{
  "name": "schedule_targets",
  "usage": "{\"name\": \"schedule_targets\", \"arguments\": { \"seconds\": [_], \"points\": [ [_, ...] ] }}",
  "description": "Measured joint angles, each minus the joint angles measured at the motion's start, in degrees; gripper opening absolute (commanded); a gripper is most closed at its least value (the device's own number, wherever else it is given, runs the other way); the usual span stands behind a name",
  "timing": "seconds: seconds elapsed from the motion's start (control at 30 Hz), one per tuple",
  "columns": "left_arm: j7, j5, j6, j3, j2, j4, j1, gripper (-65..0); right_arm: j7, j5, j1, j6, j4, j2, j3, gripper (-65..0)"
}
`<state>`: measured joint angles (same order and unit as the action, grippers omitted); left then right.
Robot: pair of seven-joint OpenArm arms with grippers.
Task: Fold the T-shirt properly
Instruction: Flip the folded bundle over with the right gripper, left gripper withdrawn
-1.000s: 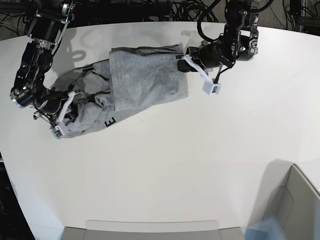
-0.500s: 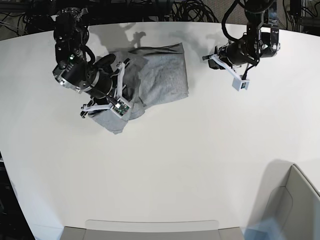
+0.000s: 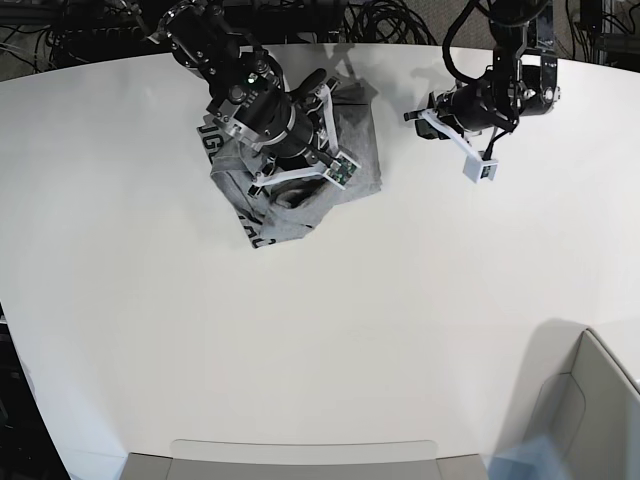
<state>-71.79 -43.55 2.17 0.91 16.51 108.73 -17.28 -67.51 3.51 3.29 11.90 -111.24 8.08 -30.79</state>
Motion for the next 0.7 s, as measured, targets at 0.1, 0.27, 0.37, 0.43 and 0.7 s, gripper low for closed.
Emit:
{"name": "schedule_targets", "arguments": {
  "seconds": [0.1,0.27,0.37,0.43,0.7],
  "points": [
    [0.00,0.04,-0.02,0.00,0.02,0.00,-0.04,-65.0,0.13,0.13,-0.09,-0.02,-0.26,0.13,-0.59,-46.4],
    [0.00,0.04,-0.07,0.00,0.00,0.00,-0.02,-65.0,3.78,0.81,0.07,-0.22,-5.42,0.28,-5.11,-33.7],
    [0.00,0.02,-0.44,0.00,0.00,0.00,-0.02,-65.0,8.26,-0.09,0.13,-0.22,-6.51,-0.04,-6.88,-35.2],
    [-0.13,0.02,-0.46,0.00,0.02,-0.02,-0.02,-65.0,9.33,-0.22,0.39,-0.33,-6.49,0.13,-4.68,-39.3],
    [0.02,0.02,-0.44,0.00,0.02,-0.44,0.31,-65.0,9.46,1.29,2.05,-0.70,-6.45,-0.02,16.81,-65.0]
  ]
}}
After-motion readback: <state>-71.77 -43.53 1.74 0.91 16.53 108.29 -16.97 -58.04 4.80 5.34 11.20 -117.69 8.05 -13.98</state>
